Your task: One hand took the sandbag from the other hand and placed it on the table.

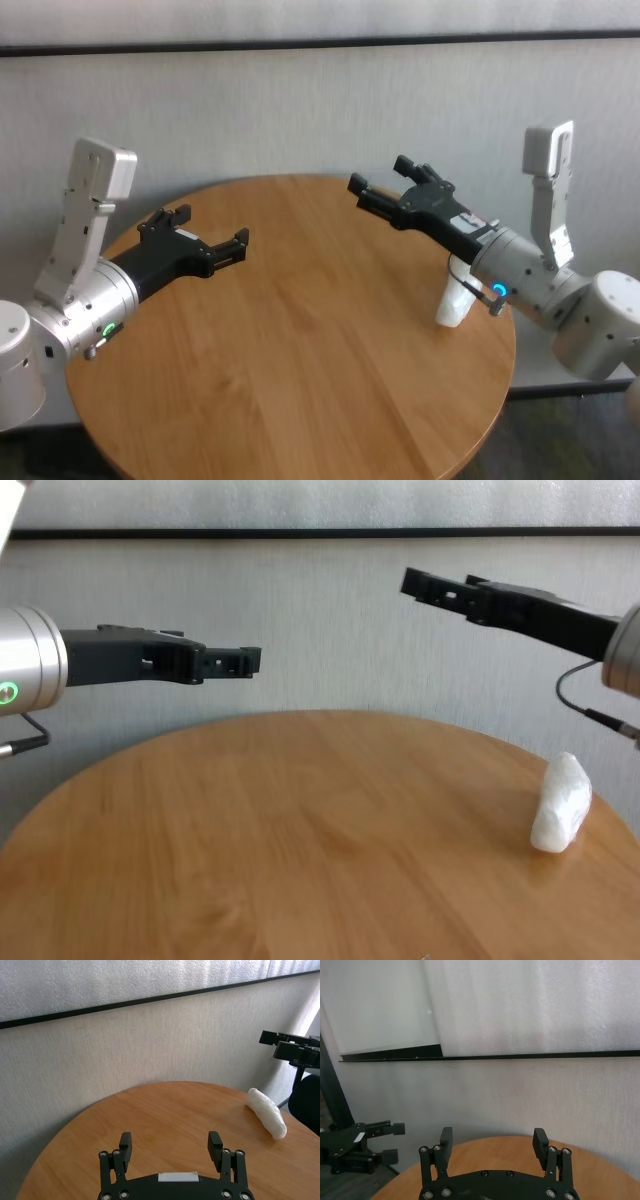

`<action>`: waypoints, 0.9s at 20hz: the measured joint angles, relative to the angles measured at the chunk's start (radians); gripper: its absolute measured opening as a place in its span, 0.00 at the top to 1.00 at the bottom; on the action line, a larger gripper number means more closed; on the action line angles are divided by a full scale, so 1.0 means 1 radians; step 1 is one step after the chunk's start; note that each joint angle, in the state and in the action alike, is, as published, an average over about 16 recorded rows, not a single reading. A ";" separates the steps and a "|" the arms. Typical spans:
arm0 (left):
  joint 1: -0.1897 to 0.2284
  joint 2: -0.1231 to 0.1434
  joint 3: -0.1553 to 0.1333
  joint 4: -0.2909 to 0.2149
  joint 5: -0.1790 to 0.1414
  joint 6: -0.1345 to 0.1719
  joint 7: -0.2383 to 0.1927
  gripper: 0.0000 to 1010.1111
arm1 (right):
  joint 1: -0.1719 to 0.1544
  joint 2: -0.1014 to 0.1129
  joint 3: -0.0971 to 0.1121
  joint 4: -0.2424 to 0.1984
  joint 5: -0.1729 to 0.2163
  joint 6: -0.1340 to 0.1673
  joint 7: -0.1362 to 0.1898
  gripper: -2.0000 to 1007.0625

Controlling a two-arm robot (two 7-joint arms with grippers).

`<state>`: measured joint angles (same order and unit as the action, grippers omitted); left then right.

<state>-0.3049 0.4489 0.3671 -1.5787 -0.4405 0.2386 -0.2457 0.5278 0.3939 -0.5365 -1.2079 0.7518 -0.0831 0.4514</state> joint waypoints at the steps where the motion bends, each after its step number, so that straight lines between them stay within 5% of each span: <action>1: 0.000 0.000 0.000 0.000 0.000 0.000 0.000 0.01 | 0.000 -0.004 -0.003 0.000 -0.006 -0.003 0.003 0.00; 18: 0.000 0.000 0.000 0.000 0.000 0.000 0.000 0.01 | 0.035 -0.103 -0.041 0.053 -0.086 -0.006 0.019 0.00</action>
<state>-0.3048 0.4488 0.3671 -1.5787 -0.4405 0.2386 -0.2457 0.5626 0.2907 -0.5772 -1.1550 0.6655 -0.0895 0.4707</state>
